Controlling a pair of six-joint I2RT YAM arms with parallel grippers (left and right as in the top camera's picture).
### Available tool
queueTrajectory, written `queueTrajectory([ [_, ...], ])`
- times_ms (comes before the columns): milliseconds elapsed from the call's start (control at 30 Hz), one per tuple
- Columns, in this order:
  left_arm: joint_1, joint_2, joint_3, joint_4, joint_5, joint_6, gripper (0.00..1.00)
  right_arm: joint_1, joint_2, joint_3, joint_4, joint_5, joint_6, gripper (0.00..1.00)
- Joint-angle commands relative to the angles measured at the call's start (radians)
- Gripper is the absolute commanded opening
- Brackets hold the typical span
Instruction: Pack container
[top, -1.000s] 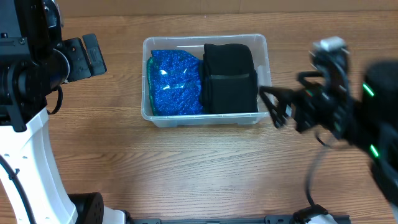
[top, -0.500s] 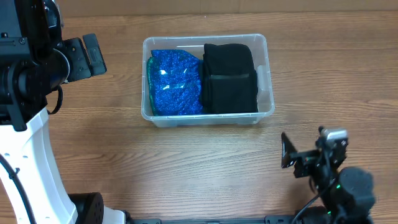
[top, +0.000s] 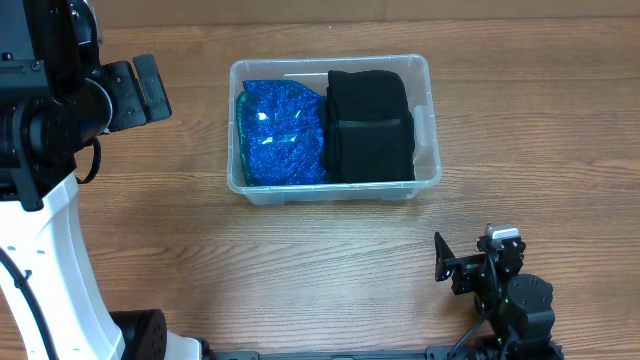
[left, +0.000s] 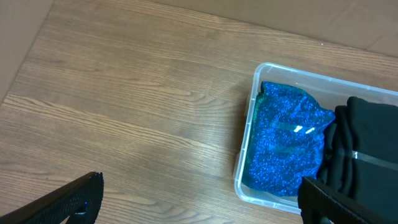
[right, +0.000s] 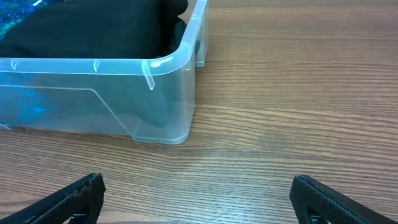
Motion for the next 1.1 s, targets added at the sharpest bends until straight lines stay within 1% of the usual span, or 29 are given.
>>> queueTrajectory([
  [0,0.004,-0.01,-0.001,0.002,-0.012,0.023,1.0,-0.008,-0.012,-0.014,0.001,-0.001,-0.007,1.0],
  [400,0.004,-0.008,-0.001,0.002,-0.012,0.023,1.0,-0.008,-0.012,-0.014,0.001,-0.001,-0.007,1.0],
  [500,0.003,-0.068,-0.01,0.002,-0.009,0.023,1.0,-0.008,-0.012,-0.014,0.001,-0.001,-0.007,1.0],
  [567,0.003,-0.14,-0.074,0.002,-0.01,0.023,1.0,-0.008,-0.012,-0.014,0.001,-0.001,-0.007,1.0],
  [633,0.005,-0.237,-0.205,0.042,-0.042,0.023,1.0,-0.008,-0.012,-0.014,0.001,-0.001,-0.007,1.0],
  [667,0.005,-0.291,-0.289,0.108,-0.043,0.023,1.0,-0.008,-0.012,-0.014,0.001,-0.001,-0.007,1.0],
  [700,0.005,-0.362,-0.406,0.217,-0.043,0.023,1.0,-0.008,-0.012,-0.014,0.001,-0.001,-0.007,1.0],
  [733,0.005,-0.46,-0.574,0.378,-0.025,0.033,1.0,-0.008,-0.012,-0.014,0.001,-0.001,-0.007,1.0],
  [767,0.005,-0.548,-0.72,0.503,0.021,0.075,1.0,-0.008,-0.012,-0.014,0.001,-0.001,-0.007,1.0],
  [800,0.005,-0.602,-0.809,0.573,0.054,0.107,1.0,-0.008,-0.012,-0.014,0.001,-0.001,-0.007,1.0],
  [833,0.005,-0.706,-0.972,0.669,0.112,0.153,1.0,-0.008,-0.012,-0.014,0.001,-0.001,-0.007,1.0],
  [867,0.005,-0.79,-1.097,0.73,0.148,0.164,1.0,-0.008,-0.012,-0.014,0.001,-0.001,-0.007,1.0],
  [967,0.005,-1.029,-1.426,0.842,0.171,0.166,1.0,-0.008,-0.012,-0.014,0.001,-0.001,-0.007,1.0],
  [1067,0.005,-1.243,-1.696,0.908,0.171,0.166,1.0,-0.008,-0.012,-0.014,0.001,-0.001,-0.007,1.0],
])
